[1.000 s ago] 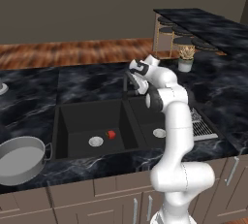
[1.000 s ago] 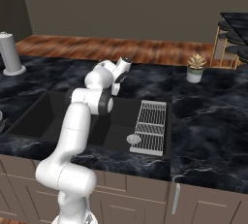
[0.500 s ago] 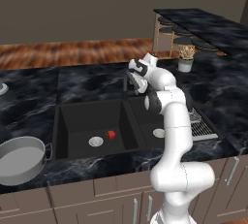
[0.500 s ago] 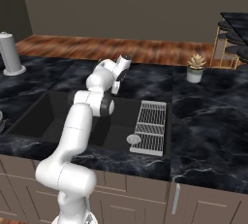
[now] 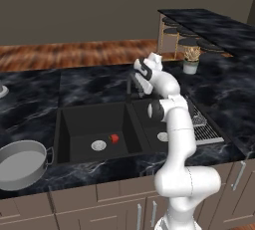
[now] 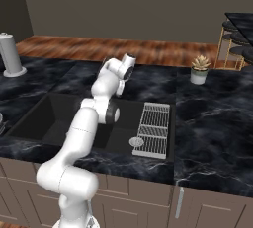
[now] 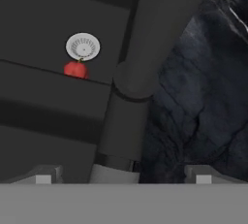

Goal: Dump the bell pepper from the pot into the sink. Then turn on the water and wash the bell pepper. Then turn off the water and put the bell pepper back in the pot.

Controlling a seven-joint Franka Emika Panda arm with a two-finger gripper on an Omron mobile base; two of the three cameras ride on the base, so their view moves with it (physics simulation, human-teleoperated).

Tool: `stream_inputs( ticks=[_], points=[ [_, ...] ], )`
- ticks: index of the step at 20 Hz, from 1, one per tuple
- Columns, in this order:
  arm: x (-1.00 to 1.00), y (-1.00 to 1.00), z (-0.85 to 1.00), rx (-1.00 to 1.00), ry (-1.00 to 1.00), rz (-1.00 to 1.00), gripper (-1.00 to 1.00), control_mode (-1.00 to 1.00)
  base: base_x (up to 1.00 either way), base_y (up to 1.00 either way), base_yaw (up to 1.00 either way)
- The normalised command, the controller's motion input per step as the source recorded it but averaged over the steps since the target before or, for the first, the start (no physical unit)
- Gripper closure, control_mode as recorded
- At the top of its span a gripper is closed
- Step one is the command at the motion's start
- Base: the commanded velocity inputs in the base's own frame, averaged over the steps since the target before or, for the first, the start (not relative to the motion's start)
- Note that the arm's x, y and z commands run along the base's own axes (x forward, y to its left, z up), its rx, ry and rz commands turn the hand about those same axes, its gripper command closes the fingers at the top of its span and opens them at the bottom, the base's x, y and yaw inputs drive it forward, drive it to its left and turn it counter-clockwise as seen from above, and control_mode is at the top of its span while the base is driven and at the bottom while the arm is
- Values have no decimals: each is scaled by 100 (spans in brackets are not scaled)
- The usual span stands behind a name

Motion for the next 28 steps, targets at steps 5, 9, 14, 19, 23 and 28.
stream_inputs(
  ticks=[5, 9, 14, 19, 23, 28],
  points=[
    [-45, -61, -100, 0, 13, 0, -100, -100, 0, 0, 0],
    [-43, -47, -100, 0, 11, 0, -100, -100, 0, 0, 0],
    [-36, -23, -89, -2, 6, 0, -100, -100, 0, 0, 0],
    [-9, 9, -45, -8, 1, 0, -100, -100, 0, 0, 0],
    [-13, 3, -51, -7, 0, 0, -100, -100, 0, 0, 0],
    [-16, 0, -85, -9, 3, 0, -100, -100, 0, 0, 0]
  ],
)
